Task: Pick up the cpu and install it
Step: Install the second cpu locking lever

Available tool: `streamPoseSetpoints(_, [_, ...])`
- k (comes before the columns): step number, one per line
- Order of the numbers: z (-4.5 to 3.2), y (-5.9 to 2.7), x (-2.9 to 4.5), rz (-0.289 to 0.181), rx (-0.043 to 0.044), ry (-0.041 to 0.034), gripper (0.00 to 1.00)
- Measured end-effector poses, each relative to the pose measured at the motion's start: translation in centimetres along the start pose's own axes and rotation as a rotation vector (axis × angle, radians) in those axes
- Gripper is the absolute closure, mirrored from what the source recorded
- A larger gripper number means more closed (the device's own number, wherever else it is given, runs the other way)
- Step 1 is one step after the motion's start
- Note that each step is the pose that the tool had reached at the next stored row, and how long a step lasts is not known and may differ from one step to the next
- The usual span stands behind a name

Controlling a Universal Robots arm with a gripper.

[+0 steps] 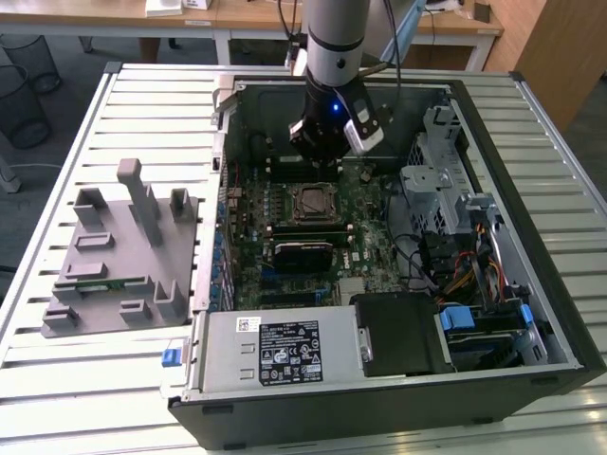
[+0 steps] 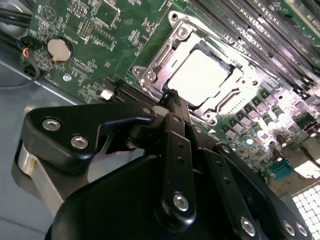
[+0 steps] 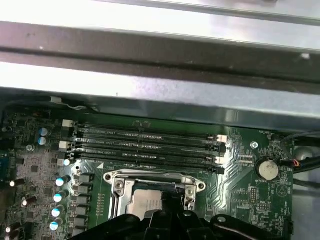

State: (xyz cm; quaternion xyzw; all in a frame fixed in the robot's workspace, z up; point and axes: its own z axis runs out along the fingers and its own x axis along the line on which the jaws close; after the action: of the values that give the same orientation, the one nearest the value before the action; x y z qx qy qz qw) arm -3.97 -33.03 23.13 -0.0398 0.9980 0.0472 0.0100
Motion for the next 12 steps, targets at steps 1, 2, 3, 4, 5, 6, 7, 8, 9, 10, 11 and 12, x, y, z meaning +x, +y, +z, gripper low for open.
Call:
streamPoseSetpoints(1, [0.01, -0.13, 0.01, 0.000, 0.0000, 0.0000, 0.89])
streamPoseSetpoints(2, [0.01, -0.34, 0.03, 0.000, 0.0000, -0.0001, 0.89])
streamPoseSetpoints(3, [0.00, -0.55, 0.05, 0.000, -0.0001, 0.0000, 0.89])
streamPoseSetpoints(4, [-0.03, -0.83, 0.07, 0.000, 0.0000, 0.0005, 0.89])
streamPoseSetpoints(5, [-0.06, -1.17, 0.09, 0.000, -0.0001, 0.0011, 0.89])
streamPoseSetpoints(6, [-0.08, -1.49, 0.12, 0.000, -0.0004, 0.0019, 0.89])
streamPoseSetpoints(7, [-0.11, -1.63, 0.11, 0.000, -0.0004, 0.0051, 0.89])
streamPoseSetpoints(8, [-0.10, -1.68, 0.07, 0.001, -0.0005, 0.0120, 0.89])
streamPoseSetpoints(9, [-0.10, -1.69, 0.05, 0.002, 0.0000, 0.0171, 0.89])
streamPoseSetpoints(10, [-0.10, -1.70, 0.04, 0.002, 0.0021, 0.0223, 0.89])
streamPoseSetpoints(11, [-0.11, -1.70, 0.04, 0.002, 0.0025, 0.0234, 0.89])
streamPoseSetpoints(12, [-0.19, -2.59, 0.11, 0.003, 0.0027, 0.0350, 0.89])
